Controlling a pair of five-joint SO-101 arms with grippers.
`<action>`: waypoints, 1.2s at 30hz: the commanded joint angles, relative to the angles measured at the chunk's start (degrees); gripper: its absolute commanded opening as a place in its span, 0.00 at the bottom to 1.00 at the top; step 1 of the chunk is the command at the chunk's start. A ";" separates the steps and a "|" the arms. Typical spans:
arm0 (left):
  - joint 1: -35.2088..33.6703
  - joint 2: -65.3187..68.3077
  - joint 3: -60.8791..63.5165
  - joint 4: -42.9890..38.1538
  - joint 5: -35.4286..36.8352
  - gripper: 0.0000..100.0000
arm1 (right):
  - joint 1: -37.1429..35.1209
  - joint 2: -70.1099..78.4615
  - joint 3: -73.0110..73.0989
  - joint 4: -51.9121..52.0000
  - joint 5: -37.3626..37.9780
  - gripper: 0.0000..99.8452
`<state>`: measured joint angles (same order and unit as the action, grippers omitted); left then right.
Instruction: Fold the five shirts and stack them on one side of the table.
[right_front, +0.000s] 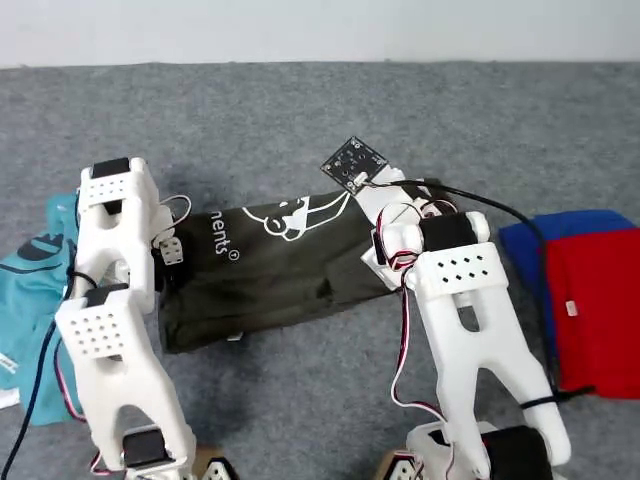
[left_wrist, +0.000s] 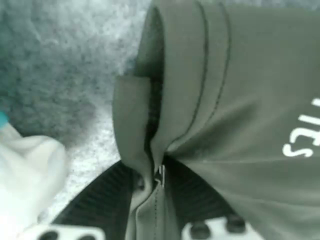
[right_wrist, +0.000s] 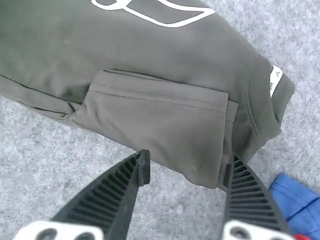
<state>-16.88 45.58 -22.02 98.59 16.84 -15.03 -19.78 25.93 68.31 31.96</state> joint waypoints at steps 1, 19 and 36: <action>-3.60 -0.09 -2.51 2.11 -2.46 0.01 | 0.57 -2.51 -0.26 0.31 0.53 0.25; -8.79 -27.25 2.59 2.02 -10.20 0.01 | 0.66 -8.40 -0.26 2.68 0.53 0.25; 31.82 -26.90 -6.02 2.02 -10.46 0.01 | 27.65 -8.84 0.35 2.68 0.53 0.25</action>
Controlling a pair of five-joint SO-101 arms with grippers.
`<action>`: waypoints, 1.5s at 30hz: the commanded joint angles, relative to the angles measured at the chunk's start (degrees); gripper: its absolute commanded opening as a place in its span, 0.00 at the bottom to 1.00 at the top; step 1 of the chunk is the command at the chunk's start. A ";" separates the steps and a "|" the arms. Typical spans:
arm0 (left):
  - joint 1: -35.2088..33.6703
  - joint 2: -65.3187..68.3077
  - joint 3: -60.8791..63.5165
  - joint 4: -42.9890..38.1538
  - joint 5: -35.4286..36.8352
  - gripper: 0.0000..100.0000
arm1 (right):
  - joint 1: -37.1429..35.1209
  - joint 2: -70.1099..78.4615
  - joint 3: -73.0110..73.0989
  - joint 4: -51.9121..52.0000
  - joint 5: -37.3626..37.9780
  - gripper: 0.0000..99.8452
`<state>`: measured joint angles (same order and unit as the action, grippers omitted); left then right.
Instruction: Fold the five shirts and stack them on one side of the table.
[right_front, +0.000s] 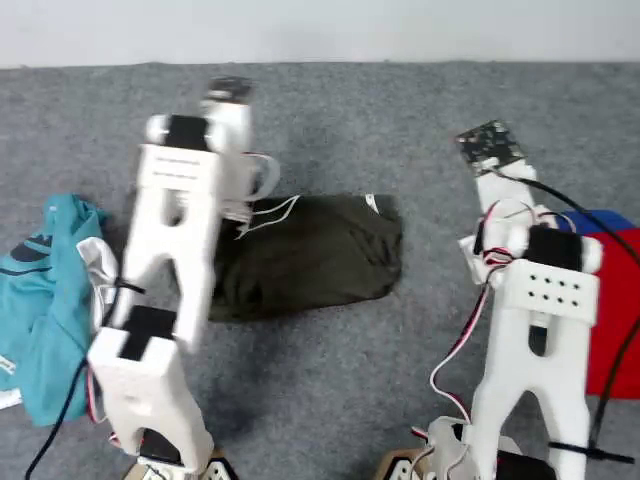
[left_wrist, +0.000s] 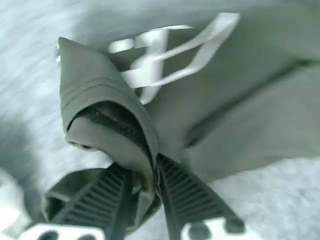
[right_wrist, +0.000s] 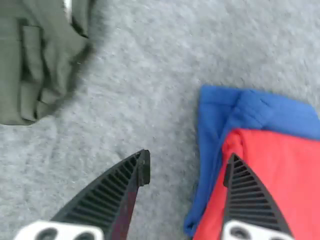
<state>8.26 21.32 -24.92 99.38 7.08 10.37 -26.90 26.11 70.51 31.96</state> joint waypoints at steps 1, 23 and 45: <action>8.97 -1.85 -3.91 1.05 -0.70 0.01 | 2.68 -1.80 0.88 0.48 0.53 0.25; 23.74 30.07 -41.27 1.05 -0.26 0.01 | 3.30 -1.89 5.89 0.48 0.62 0.25; 19.87 33.58 -69.23 1.23 -0.35 0.23 | 11.03 -5.76 5.71 0.48 0.53 0.25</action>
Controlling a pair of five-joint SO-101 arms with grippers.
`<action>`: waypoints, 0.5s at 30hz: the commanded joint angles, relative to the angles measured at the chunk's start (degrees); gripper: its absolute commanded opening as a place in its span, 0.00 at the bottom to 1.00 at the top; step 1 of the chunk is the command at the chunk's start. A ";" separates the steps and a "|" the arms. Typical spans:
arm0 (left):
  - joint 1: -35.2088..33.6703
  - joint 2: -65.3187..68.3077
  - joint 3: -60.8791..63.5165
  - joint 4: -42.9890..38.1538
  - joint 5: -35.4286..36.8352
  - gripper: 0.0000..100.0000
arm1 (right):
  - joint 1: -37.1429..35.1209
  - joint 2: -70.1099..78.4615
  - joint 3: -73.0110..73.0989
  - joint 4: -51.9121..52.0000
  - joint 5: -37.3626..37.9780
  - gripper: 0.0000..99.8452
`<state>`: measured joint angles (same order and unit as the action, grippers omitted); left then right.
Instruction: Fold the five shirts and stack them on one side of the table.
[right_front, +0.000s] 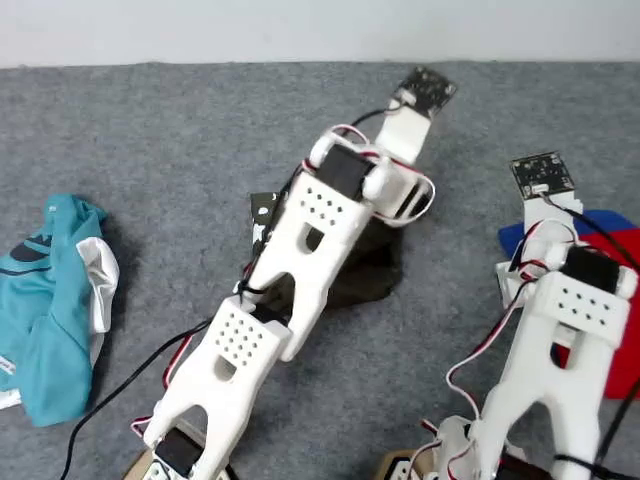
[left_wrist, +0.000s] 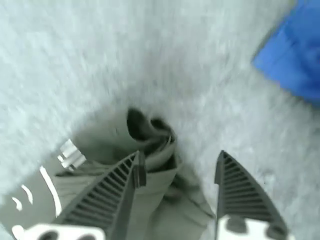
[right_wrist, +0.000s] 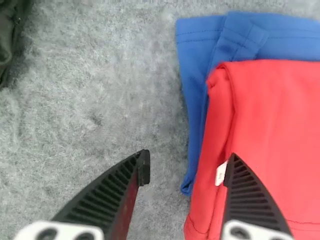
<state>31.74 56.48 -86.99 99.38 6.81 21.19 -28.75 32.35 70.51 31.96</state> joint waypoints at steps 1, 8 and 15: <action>-5.71 -2.37 -8.22 1.23 -0.26 0.23 | 0.04 -4.97 -0.44 0.48 0.44 0.25; -23.56 -5.10 1.10 1.23 -0.09 0.23 | -14.37 -5.05 -0.88 -0.22 -9.67 0.25; -29.10 -4.66 16.40 0.00 -0.62 0.23 | -32.57 6.46 -11.87 -5.49 -12.40 0.25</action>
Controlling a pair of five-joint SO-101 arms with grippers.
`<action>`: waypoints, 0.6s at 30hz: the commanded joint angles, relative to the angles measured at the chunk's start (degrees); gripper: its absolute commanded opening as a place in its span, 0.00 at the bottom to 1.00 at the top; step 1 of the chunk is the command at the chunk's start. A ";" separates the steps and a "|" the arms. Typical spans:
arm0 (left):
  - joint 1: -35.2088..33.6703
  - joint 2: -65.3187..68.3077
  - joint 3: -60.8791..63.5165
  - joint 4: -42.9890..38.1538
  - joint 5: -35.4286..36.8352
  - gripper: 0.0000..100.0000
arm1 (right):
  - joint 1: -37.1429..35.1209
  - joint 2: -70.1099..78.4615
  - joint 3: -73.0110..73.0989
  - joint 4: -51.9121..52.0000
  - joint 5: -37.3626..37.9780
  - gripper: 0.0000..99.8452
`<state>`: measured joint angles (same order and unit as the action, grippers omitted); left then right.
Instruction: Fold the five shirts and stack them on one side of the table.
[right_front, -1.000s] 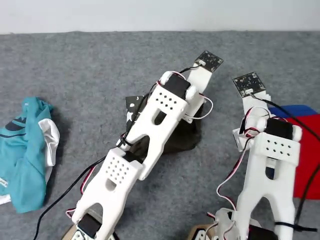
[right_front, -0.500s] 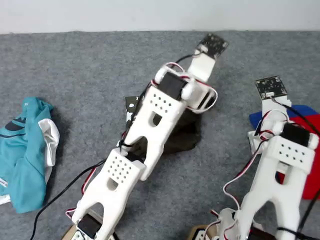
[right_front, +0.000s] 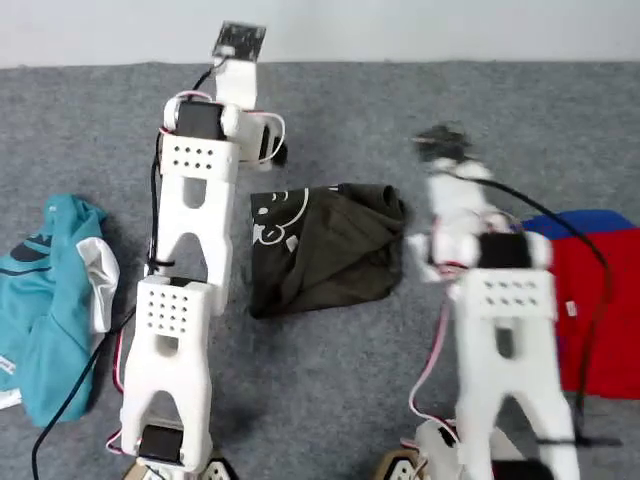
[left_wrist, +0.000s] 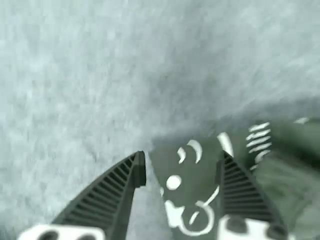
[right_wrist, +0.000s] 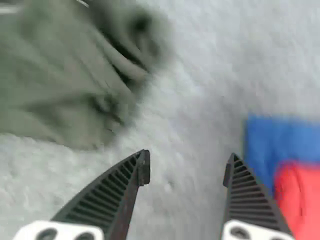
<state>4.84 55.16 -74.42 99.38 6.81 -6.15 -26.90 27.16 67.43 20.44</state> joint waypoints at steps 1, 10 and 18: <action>-3.43 -2.64 5.58 -1.05 -0.62 0.23 | -6.46 7.52 -9.23 -2.86 -0.97 0.25; -5.71 5.63 10.33 -2.02 -0.35 0.23 | -10.59 36.62 -36.04 -6.81 -9.14 0.25; -5.80 9.49 10.33 -2.29 -0.35 0.23 | -13.93 59.47 -59.96 -7.08 -12.04 0.25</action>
<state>-0.70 64.66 -63.87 97.45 6.99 -18.20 28.31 -23.47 60.84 8.92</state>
